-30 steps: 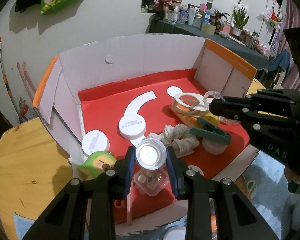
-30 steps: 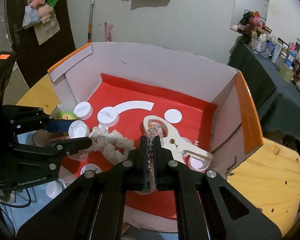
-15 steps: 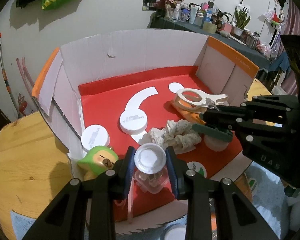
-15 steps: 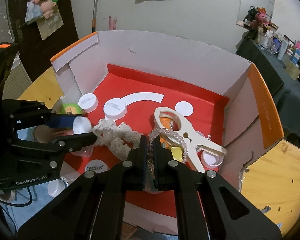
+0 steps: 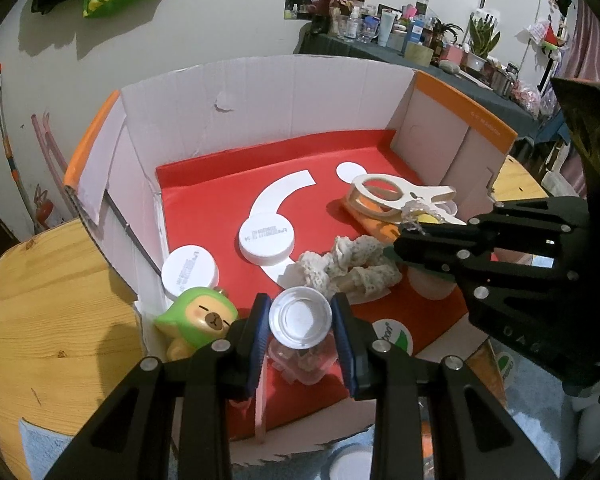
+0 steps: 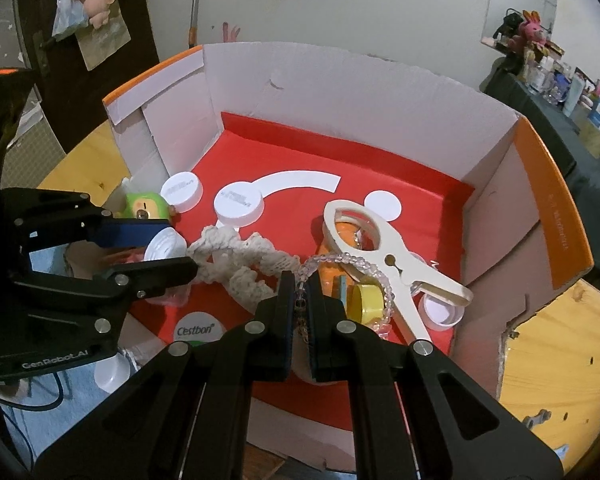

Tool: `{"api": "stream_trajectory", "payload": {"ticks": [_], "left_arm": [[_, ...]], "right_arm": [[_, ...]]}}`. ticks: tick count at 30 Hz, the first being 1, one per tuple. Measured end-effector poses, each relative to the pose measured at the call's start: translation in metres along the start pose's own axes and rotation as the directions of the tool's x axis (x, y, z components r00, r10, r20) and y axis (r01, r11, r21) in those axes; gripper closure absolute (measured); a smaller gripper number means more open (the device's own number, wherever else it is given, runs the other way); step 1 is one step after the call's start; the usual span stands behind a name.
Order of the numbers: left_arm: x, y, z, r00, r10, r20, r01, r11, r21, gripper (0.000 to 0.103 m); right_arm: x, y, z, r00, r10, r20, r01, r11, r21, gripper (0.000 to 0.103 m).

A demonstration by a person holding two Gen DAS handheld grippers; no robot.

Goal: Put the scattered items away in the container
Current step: 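Lower the jar and bracelet with both tools toward the red box floor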

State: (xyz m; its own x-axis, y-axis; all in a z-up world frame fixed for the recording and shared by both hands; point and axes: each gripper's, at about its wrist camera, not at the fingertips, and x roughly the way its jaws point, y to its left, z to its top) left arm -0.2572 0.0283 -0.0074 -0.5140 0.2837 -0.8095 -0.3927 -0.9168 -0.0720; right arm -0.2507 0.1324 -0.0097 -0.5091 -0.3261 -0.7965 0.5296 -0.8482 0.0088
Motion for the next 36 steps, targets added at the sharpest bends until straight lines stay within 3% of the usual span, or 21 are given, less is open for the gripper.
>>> {"api": "stream_trajectory", "payload": {"ticks": [36], "left_arm": [[-0.0065,-0.0034,0.0013,1.0,-0.014,0.006,0.014,1.0,0.006,0.07]], "right_arm": [[-0.002,-0.0025,0.0004,1.0,0.009,-0.026,-0.009,0.999,0.032,0.096]]}}
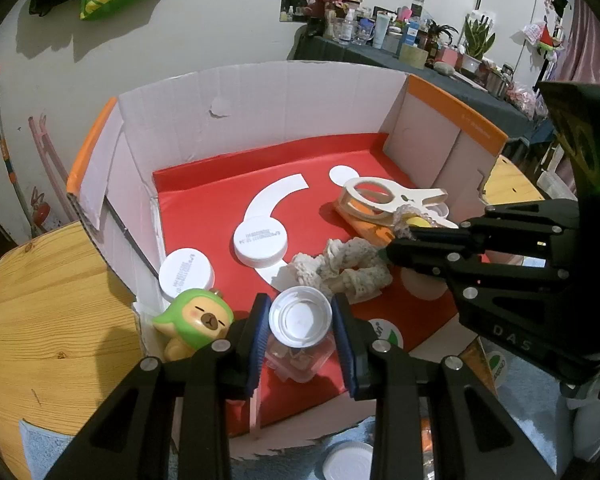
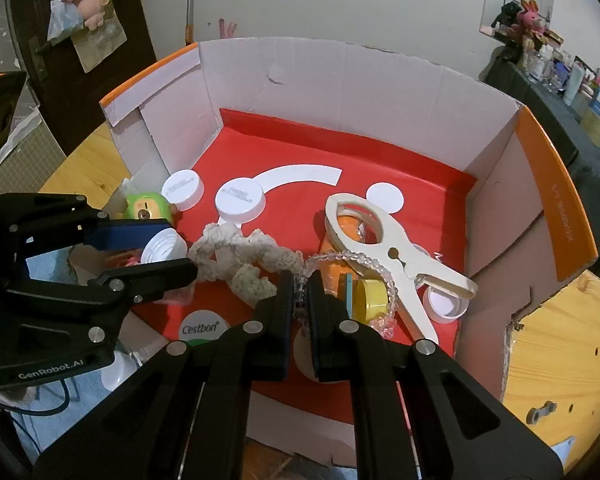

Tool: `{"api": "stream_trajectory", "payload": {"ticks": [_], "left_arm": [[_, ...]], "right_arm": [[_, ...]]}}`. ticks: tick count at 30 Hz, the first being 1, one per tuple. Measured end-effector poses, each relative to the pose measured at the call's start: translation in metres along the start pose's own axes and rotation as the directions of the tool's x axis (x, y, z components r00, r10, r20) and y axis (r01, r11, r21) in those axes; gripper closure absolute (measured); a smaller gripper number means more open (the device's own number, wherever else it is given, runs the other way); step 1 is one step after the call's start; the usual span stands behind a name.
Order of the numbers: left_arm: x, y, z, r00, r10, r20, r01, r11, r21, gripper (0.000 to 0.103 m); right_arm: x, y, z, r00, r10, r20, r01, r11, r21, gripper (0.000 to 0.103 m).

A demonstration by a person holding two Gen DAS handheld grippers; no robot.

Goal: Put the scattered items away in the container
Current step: 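Lower the jar and bracelet with both tools toward the red box floor, then open the right tool on the bracelet while the left opens on the jar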

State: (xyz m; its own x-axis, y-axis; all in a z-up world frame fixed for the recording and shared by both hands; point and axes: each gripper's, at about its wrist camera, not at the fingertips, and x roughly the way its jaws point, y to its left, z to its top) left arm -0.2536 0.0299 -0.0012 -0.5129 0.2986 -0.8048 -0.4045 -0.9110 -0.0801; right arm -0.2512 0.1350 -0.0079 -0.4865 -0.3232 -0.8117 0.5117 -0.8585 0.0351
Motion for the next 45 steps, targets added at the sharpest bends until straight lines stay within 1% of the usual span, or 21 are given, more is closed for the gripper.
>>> {"api": "stream_trajectory", "payload": {"ticks": [1,3,4,5,6,7,23,29,31,35,37,40,43,45], "left_arm": [[0.0,0.0,0.0,1.0,0.0,-0.001,0.0,1.0,0.001,0.07],[0.0,0.0,0.0,1.0,0.0,0.0,0.0,1.0,-0.001,0.07],[0.0,0.0,0.0,1.0,-0.001,-0.001,0.001,1.0,0.0,0.07],[0.0,0.0,0.0,1.0,-0.002,0.0,0.002,1.0,-0.001,0.07],[0.0,0.0,0.0,1.0,0.002,0.0,-0.002,1.0,-0.002,0.071],[0.0,0.001,0.0,1.0,0.002,0.0,-0.002,1.0,-0.003,0.071],[0.0,0.004,0.0,1.0,-0.005,0.001,0.005,1.0,-0.011,0.071],[0.0,0.006,0.0,1.0,-0.005,0.002,0.005,1.0,-0.013,0.067],[0.0,0.006,0.0,1.0,-0.006,0.006,0.006,1.0,-0.016,0.063],[-0.002,0.005,0.0,1.0,-0.006,0.013,0.006,1.0,-0.019,0.059],[-0.004,0.005,0.0,1.0,-0.005,0.022,0.006,1.0,-0.022,0.052],[-0.006,0.004,0.002,0.999,0.015,0.032,-0.014,1.0,-0.018,0.045],[-0.008,0.005,0.003,0.999,0.016,0.04,-0.015,1.0,-0.021,0.04],[-0.01,0.005,0.004,0.999,0.009,0.042,-0.008,1.0,-0.025,0.039]], "right_arm": [[0.001,0.0,0.0,1.0,0.0,0.0,0.0,1.0,0.001,0.095],[0.0,0.0,0.0,1.0,-0.002,0.002,0.002,1.0,0.003,0.087],[-0.001,0.0,-0.001,1.0,-0.002,0.008,0.002,1.0,0.001,0.075],[-0.001,0.001,-0.001,1.0,-0.003,0.012,0.003,1.0,-0.001,0.056],[-0.004,0.002,-0.001,1.0,-0.006,0.027,0.006,1.0,-0.008,0.046],[-0.006,0.003,-0.002,0.999,-0.017,0.043,0.018,1.0,-0.017,0.043],[-0.011,0.002,0.0,0.998,-0.024,0.055,0.025,0.999,-0.02,0.043],[-0.012,0.0,0.001,0.998,-0.026,0.056,0.027,0.999,-0.017,0.042],[-0.013,0.0,0.001,0.998,-0.028,0.061,0.029,0.999,-0.014,0.041],[-0.016,0.0,0.001,0.997,-0.025,0.073,0.026,1.0,-0.016,0.038],[-0.019,0.0,0.001,0.996,-0.028,0.079,0.03,0.999,-0.017,0.037],[-0.022,-0.001,0.001,0.996,-0.029,0.089,0.031,0.999,-0.015,0.035],[-0.025,-0.003,0.001,0.995,-0.031,0.095,0.032,0.999,-0.011,0.035],[-0.027,-0.004,0.001,0.995,-0.037,0.096,0.038,0.999,-0.01,0.035]]}}
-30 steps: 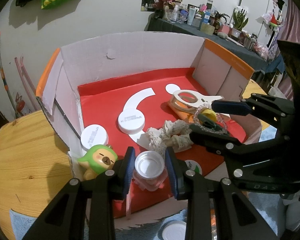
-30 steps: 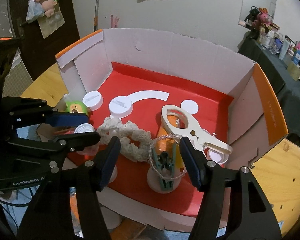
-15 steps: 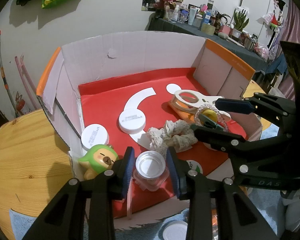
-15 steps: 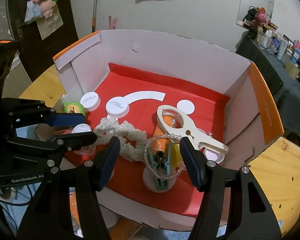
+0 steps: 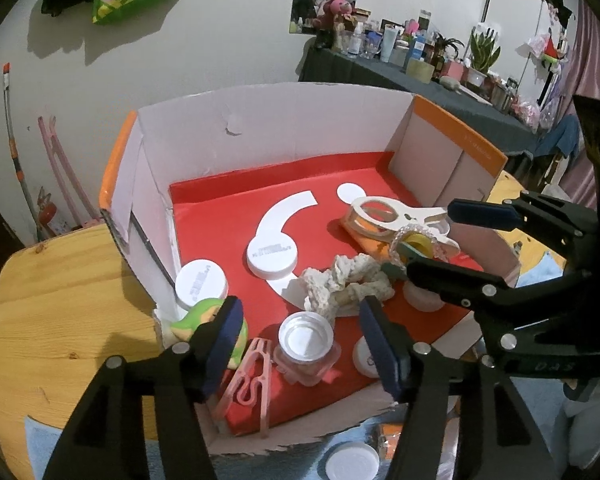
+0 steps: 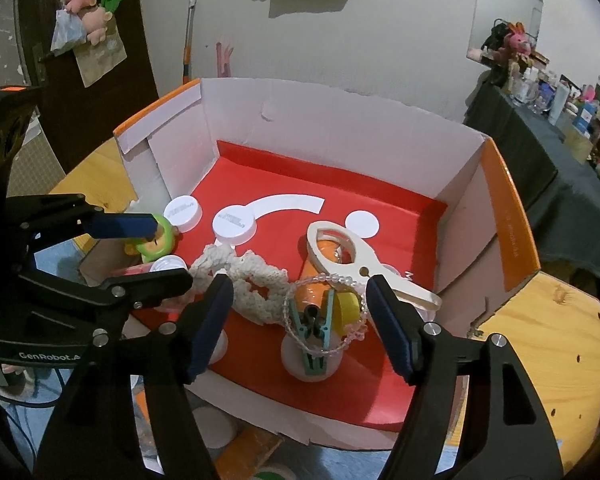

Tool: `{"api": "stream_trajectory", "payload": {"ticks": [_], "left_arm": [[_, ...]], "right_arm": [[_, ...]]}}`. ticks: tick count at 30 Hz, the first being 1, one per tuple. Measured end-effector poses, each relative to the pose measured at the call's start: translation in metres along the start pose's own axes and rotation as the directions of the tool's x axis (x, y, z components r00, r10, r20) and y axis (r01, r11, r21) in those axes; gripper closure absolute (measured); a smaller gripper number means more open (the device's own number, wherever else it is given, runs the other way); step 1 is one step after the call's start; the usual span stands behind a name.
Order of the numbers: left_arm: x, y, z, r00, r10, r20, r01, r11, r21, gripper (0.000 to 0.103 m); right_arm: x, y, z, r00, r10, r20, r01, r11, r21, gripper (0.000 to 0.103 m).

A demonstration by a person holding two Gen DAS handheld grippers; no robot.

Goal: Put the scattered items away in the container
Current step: 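Open the right tool on the bracelet while the left opens on the jar, then withdraw both open tools from the box back over the blue towel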

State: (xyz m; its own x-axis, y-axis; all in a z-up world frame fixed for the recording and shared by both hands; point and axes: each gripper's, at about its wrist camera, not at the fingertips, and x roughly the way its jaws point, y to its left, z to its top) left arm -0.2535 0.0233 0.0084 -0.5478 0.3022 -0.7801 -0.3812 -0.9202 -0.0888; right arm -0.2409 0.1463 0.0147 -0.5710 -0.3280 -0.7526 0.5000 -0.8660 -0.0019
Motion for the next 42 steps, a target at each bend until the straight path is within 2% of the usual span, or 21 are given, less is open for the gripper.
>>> {"api": "stream_trajectory", "payload": {"ticks": [10,13,24,32,42], "left_arm": [[-0.018,-0.003,0.0,1.0,0.017,0.026,-0.017,1.0,0.007,0.037],[-0.028,-0.004,-0.001,0.999,0.019,0.041,-0.019,1.0,0.001,0.036],[-0.067,-0.018,-0.026,0.997,0.02,0.08,-0.022,1.0,0.022,0.03],[-0.074,-0.022,-0.053,0.998,0.017,0.059,-0.019,0.999,0.035,0.029],[-0.062,-0.028,-0.085,1.0,0.017,-0.011,-0.016,0.997,0.073,0.029]], "right_arm": [[-0.027,0.005,0.005,0.998,-0.035,0.045,0.036,0.999,-0.024,0.035],[-0.042,0.004,0.004,0.997,-0.042,0.071,0.043,0.999,-0.011,0.03],[-0.082,0.02,-0.016,0.992,-0.043,0.114,0.045,0.999,-0.014,0.029],[-0.091,0.033,-0.045,0.995,-0.04,0.094,0.045,0.998,-0.045,0.029],[-0.076,0.032,-0.086,0.999,-0.038,0.015,0.039,0.998,-0.049,0.029]]}}
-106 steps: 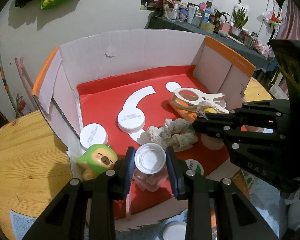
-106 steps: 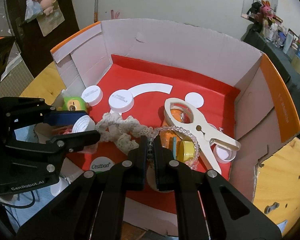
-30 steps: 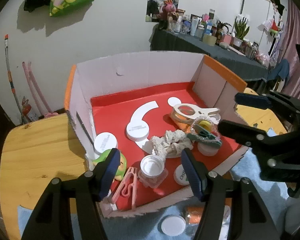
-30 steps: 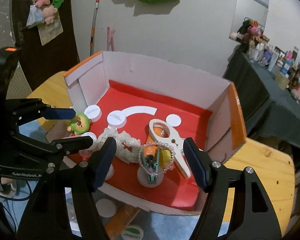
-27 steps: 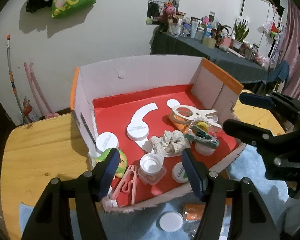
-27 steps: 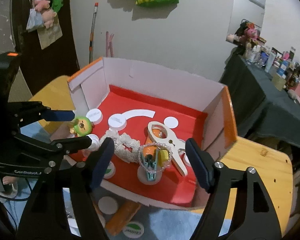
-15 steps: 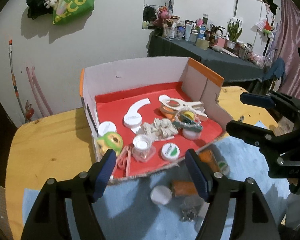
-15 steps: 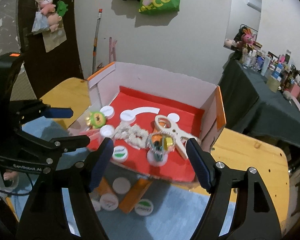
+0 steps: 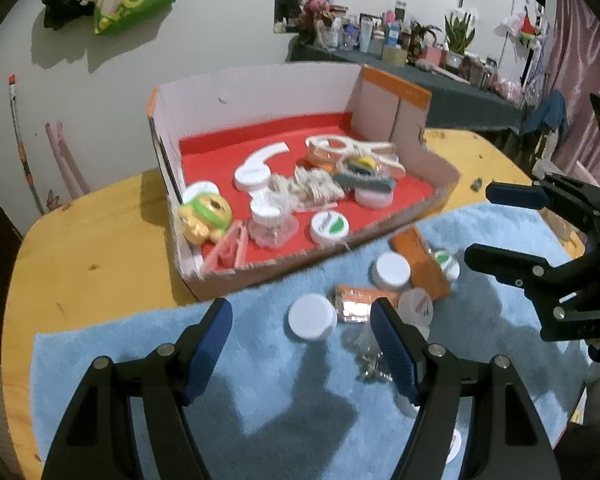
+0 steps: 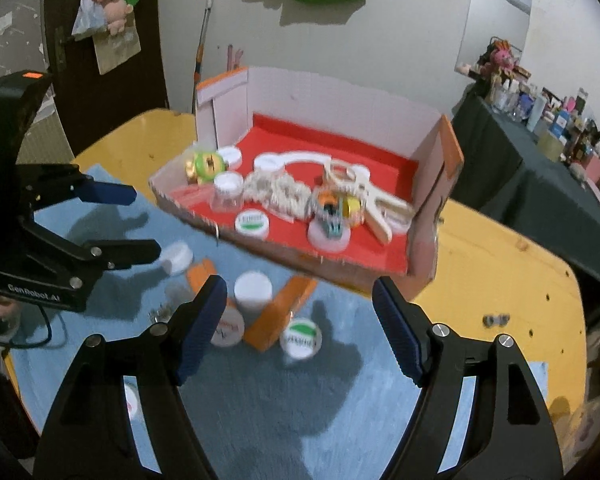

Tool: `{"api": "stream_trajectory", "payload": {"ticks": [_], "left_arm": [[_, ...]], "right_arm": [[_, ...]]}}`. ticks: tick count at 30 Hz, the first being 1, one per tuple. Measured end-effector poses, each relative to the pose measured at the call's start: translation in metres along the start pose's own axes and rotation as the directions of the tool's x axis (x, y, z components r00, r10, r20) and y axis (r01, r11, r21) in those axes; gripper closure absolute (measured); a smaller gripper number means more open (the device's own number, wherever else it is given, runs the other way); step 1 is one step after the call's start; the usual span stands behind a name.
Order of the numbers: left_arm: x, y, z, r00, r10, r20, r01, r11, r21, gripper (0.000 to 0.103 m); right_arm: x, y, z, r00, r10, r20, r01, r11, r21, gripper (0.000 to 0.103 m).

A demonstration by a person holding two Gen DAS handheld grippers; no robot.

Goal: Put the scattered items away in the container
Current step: 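Withdraw both open tools from the box back over the blue towel, then grasp a white cap with left tool while right grasps the Cestbon cap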

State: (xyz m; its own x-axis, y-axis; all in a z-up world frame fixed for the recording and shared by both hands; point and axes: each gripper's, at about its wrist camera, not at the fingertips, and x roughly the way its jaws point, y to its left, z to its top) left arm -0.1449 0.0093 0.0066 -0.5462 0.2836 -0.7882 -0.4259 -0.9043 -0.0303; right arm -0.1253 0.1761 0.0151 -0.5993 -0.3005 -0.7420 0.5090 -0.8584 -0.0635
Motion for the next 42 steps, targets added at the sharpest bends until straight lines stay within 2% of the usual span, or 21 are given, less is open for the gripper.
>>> {"api": "stream_trajectory", "payload": {"ticks": [11,21,28,42], "left_arm": [[0.02,-0.006,-0.013,0.998,-0.031,-0.056,0.033,0.999,0.039,0.029],[0.021,-0.001,-0.014,0.996,-0.077,-0.048,0.08,0.995,0.06,0.029],[0.013,0.003,-0.016,0.998,-0.046,-0.038,0.05,0.993,0.108,0.03],[0.03,-0.01,-0.013,0.996,-0.062,-0.069,0.073,0.983,0.168,0.034]], "right_arm": [[0.018,-0.008,-0.029,0.997,-0.001,-0.074,0.001,1.0,0.007,0.029],[0.028,-0.014,-0.036,0.995,0.019,-0.096,-0.018,1.0,0.017,0.029],[0.032,-0.015,-0.037,0.995,0.025,-0.102,-0.023,1.0,0.013,0.029],[0.04,-0.012,-0.04,0.994,0.008,-0.11,-0.009,1.0,-0.006,0.029]]}}
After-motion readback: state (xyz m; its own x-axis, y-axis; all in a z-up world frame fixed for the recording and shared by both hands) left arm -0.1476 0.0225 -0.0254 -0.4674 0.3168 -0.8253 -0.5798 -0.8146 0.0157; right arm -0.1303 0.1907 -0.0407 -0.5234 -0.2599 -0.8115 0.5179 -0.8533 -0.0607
